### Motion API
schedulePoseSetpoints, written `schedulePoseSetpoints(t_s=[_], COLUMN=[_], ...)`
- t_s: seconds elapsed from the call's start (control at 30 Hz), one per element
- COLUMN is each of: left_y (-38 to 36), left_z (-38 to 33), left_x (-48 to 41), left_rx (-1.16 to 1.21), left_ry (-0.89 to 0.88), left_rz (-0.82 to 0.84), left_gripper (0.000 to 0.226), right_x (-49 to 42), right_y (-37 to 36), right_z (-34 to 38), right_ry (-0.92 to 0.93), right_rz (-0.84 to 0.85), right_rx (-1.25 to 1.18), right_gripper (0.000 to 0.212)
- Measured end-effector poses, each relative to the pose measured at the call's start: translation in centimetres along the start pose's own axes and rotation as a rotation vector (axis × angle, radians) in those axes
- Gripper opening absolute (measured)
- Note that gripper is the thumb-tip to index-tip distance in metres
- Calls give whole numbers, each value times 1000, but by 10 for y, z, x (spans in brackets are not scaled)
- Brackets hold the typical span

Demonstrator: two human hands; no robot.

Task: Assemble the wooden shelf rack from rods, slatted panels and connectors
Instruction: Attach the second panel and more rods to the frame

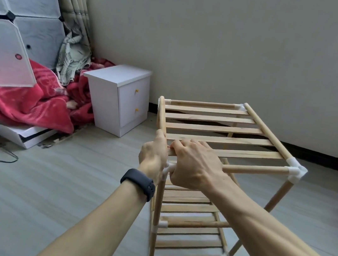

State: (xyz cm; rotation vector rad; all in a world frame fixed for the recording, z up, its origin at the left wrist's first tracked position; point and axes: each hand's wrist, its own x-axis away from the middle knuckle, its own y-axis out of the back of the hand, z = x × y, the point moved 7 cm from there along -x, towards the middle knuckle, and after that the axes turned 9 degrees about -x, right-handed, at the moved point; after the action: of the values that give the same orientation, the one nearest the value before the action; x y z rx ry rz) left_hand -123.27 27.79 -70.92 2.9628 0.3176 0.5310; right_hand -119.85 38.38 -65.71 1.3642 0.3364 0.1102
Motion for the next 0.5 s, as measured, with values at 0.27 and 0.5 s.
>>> schedulePoseSetpoints(t_s=[0.27, 0.5], left_y=[11, -59], left_z=[-43, -55], left_x=[9, 65], left_rx=[-724, -1560], left_ry=[-434, -1030], left_rz=[-251, 21], left_gripper=[43, 80], right_x=[-1, 50], right_y=[8, 43], right_z=[-30, -176], right_ry=[-52, -282], right_rz=[120, 157], right_rx=[-57, 125], right_gripper=[68, 62])
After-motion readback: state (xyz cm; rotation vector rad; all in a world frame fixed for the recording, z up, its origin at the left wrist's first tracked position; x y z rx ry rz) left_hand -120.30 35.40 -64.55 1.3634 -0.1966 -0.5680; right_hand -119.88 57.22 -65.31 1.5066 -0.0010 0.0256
